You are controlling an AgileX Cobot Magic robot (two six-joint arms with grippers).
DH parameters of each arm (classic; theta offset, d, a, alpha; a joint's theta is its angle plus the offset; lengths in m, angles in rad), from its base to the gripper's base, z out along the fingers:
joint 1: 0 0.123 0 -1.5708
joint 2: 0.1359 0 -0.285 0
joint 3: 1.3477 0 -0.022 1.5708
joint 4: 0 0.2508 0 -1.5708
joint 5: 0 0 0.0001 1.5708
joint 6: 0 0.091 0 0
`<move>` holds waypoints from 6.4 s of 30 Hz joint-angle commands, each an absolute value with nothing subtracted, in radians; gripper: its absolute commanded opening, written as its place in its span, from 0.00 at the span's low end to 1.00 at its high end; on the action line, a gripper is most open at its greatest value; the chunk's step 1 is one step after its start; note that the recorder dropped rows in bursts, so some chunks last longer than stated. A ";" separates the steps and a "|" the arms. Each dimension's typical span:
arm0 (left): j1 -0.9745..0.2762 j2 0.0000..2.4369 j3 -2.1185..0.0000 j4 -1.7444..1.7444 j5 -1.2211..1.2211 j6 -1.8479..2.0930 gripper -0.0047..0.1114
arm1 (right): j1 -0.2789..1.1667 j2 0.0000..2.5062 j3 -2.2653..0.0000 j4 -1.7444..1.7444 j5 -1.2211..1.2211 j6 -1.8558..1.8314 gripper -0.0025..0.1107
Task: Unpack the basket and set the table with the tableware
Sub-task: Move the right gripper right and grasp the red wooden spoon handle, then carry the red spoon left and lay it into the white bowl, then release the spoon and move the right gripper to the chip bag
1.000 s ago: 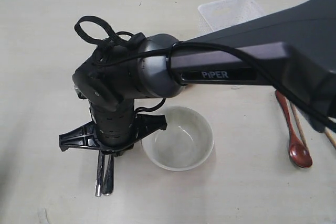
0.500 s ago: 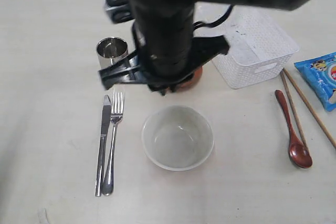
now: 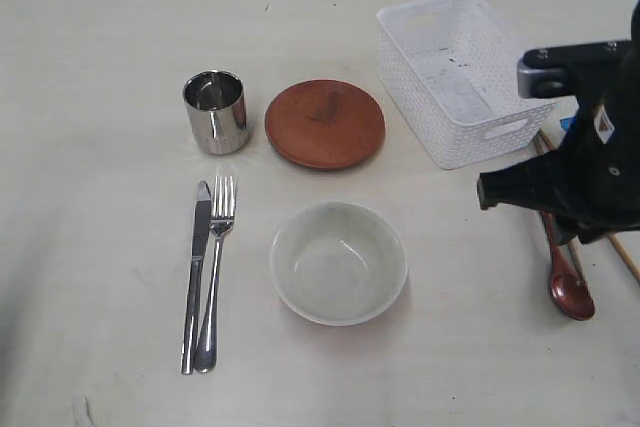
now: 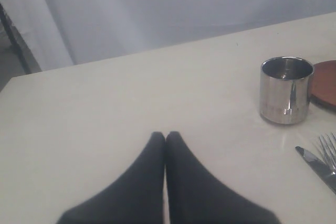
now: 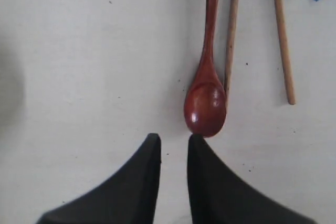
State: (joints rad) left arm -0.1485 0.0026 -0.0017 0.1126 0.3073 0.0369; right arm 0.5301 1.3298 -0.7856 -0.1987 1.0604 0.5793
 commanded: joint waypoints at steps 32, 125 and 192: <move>-0.143 0.000 0.000 0.100 0.299 0.033 0.04 | 0.174 1.729 -0.802 -0.084 0.578 0.075 0.39; -0.143 0.000 0.000 0.100 0.299 0.033 0.04 | 0.794 1.466 -0.802 0.732 0.144 -0.591 0.02; -0.143 0.000 0.000 0.100 0.299 0.033 0.04 | -0.291 1.612 -0.968 -0.259 0.678 0.205 0.56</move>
State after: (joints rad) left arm -0.1485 0.0026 -0.0017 0.1126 0.3073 0.0369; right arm -0.2692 1.5571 -0.9442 -0.2600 0.6619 0.2342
